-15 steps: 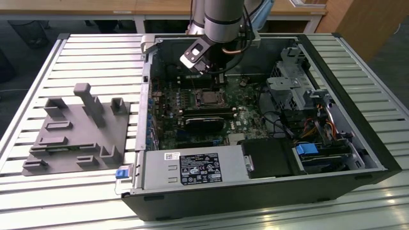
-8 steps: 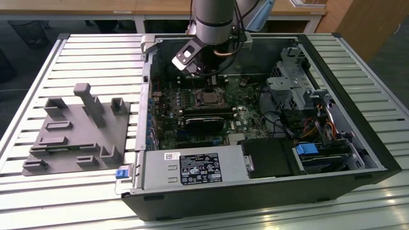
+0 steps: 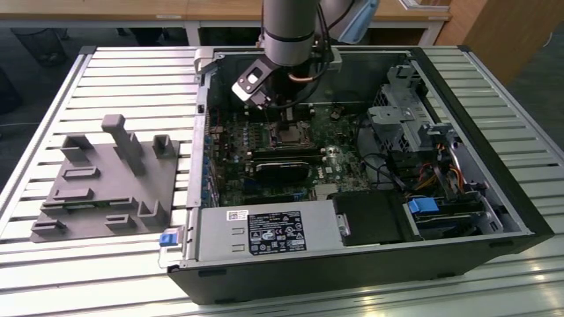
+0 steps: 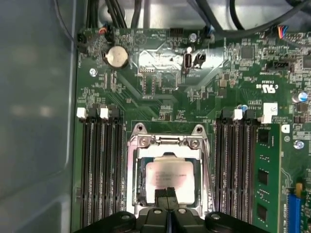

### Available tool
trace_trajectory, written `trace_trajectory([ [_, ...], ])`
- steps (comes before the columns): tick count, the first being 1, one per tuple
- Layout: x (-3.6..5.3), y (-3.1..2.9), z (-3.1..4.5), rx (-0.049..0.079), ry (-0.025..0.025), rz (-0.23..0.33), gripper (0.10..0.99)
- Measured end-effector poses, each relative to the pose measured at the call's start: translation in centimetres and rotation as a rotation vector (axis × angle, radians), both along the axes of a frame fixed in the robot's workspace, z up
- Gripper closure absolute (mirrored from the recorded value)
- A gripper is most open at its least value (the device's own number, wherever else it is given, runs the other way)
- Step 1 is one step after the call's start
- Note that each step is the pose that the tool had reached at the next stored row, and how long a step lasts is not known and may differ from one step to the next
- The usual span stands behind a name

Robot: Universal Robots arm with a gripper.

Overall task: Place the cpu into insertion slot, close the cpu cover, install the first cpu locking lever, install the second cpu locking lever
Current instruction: 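Close the cpu cover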

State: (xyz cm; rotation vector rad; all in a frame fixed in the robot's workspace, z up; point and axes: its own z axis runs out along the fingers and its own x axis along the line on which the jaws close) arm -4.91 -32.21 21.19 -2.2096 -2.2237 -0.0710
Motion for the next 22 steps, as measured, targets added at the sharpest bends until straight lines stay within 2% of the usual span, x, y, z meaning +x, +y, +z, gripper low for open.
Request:
trace_trajectory([
  [3, -0.13, 0.0, -0.43, 0.0, 0.0004, 0.0, 0.98],
  [12, -0.18, 0.0, -1.07, 0.0, 0.0005, 0.0, 0.98],
  [20, 0.43, 0.05, -1.1, 0.0, 0.0006, 0.0, 0.98],
  [22, 0.44, 0.06, -0.66, 0.0, 0.0005, 0.0, 0.98],
])
